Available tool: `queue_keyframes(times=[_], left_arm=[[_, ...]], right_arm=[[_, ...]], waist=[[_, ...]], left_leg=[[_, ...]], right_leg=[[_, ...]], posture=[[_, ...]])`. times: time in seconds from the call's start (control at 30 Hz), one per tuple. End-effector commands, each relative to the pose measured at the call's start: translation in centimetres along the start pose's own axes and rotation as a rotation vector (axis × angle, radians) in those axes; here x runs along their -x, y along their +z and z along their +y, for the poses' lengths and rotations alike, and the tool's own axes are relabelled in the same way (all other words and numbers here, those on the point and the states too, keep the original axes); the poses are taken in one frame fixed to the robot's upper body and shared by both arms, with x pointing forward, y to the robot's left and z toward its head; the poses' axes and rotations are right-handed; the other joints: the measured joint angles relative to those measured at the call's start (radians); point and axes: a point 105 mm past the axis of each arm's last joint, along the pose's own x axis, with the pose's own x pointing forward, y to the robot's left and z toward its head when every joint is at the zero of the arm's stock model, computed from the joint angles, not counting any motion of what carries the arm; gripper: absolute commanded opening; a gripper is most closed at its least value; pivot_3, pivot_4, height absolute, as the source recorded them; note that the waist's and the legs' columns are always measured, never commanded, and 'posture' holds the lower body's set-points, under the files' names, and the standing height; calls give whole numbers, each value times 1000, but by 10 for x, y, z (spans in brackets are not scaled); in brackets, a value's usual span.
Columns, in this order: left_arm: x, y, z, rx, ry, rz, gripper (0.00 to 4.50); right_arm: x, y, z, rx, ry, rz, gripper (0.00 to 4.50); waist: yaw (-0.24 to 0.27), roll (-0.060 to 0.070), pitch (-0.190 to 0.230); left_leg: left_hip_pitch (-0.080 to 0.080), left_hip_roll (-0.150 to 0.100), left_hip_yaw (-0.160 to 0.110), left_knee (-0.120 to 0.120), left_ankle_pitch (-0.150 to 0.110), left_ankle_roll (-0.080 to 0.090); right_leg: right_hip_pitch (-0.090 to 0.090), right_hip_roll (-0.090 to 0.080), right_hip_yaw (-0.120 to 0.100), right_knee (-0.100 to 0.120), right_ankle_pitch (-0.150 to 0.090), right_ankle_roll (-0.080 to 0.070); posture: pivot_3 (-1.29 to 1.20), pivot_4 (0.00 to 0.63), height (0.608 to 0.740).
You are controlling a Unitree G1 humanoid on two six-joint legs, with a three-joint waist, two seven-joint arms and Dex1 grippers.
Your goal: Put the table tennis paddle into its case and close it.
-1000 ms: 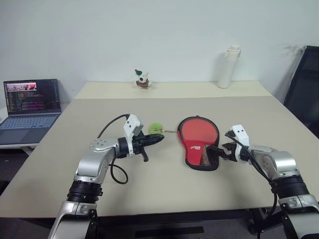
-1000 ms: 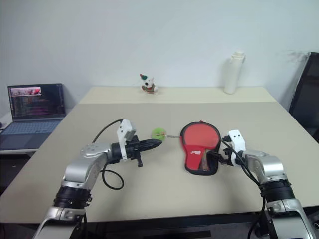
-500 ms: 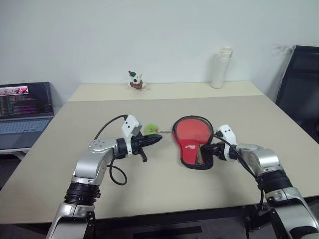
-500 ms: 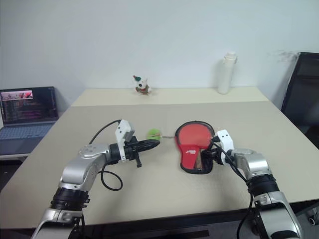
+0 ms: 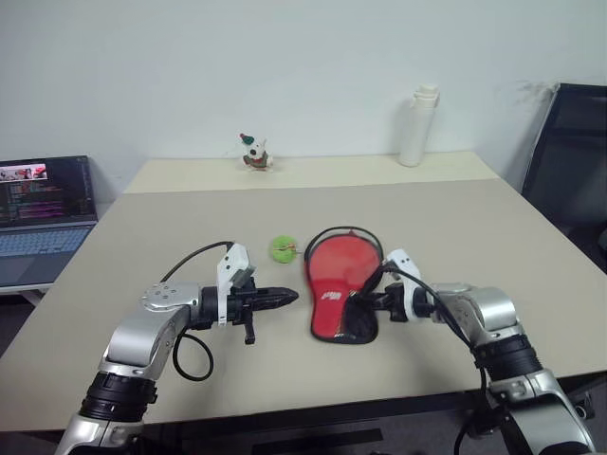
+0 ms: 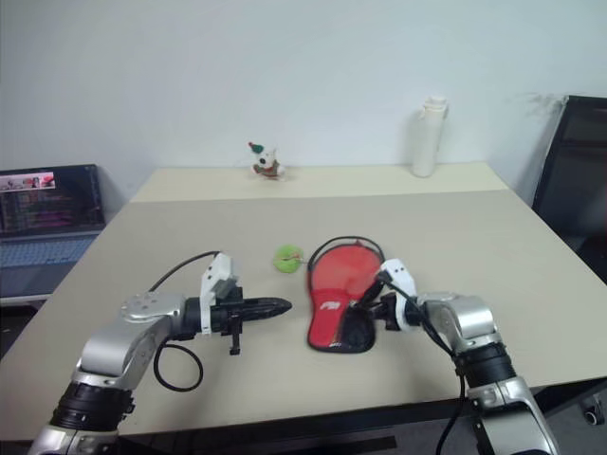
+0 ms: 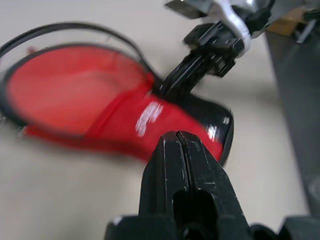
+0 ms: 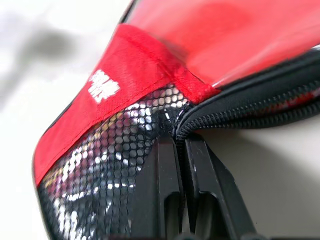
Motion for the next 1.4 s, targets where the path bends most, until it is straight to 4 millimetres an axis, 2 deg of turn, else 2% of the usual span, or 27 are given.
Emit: queue_keyframes(times=[0.03,0.17,0.53,0.67,0.9,1.0,1.17,1.33,1.37,1.4], left_arm=[[12,8,-10,-27,-39,-2,0],[22,2,-14,-12,-38,27,0],[22,-3,-14,-2,-28,37,0],[21,-4,-12,-4,-29,39,0],[18,-2,-11,-8,-26,33,0],[18,-2,-11,0,-18,30,0],[19,-2,-12,9,0,27,0],[20,-2,-11,15,16,25,0],[21,-2,-10,15,20,25,0],[21,-2,-9,17,26,23,0]], right_arm=[[-1,0,29,21,103,-2,6],[7,-13,42,13,116,13,6],[30,-38,33,-56,26,34,6],[34,-37,29,-63,4,27,6],[26,-31,24,-97,-48,-13,6],[29,-29,26,-61,-80,-26,743],[41,-24,33,32,-120,-38,2483],[67,-16,39,136,-146,-48,4229],[73,-15,41,154,-144,-49,4470],[79,-11,43,177,-134,-58,4470]], waist=[[0,0,0],[4,0,0],[12,0,0],[13,0,0],[14,0,0],[13,0,0],[15,0,0],[19,0,0],[20,0,0],[21,0,0]], left_leg=[[0,0,0,0,0,0],[0,-1,0,0,0,0],[0,-1,0,0,0,0],[0,-2,0,0,0,0],[0,-2,0,1,0,0],[0,-1,1,1,0,0],[0,-2,0,1,0,0],[0,-2,0,1,0,0],[0,-2,0,1,0,0],[0,-2,0,1,0,0]], right_leg=[[0,0,0,0,-1,1],[0,-1,0,-1,-2,4],[0,-2,-1,-1,-3,4],[0,-2,-1,-1,-3,4],[0,-2,-1,-1,-3,4],[0,-1,-1,0,-3,4],[0,-2,-1,-1,-3,5],[0,-2,-1,-1,-3,5],[1,-2,-1,-1,-3,5],[1,-2,-1,-1,-3,5]], posture=[[0,150,740],[0,150,740],[0,150,740],[0,150,740],[0,150,740],[0,150,740],[0,150,740],[0,150,740],[0,150,740],[0,150,740]])
